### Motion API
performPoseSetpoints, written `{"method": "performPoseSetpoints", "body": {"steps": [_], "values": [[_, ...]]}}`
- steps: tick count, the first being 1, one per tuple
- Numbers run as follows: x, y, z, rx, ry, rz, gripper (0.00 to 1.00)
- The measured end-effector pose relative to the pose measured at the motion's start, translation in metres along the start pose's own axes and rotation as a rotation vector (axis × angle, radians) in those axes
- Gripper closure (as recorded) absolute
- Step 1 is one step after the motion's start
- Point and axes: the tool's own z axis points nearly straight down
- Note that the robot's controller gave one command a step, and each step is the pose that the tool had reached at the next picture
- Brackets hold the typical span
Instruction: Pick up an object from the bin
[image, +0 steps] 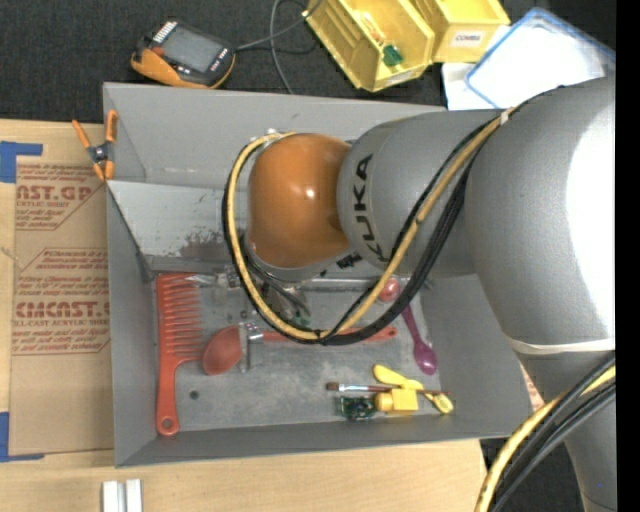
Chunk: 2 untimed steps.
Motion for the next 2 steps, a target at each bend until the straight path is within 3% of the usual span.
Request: {"method": "performPoseSetpoints", "body": {"steps": [1,2], "values": [[0.0007,0.0002,0.0566,-0.001,0.016,-0.038,0.00],[0.0014,0.0010,0.0646,0.001,-0.004,-0.234,0.00]]}}
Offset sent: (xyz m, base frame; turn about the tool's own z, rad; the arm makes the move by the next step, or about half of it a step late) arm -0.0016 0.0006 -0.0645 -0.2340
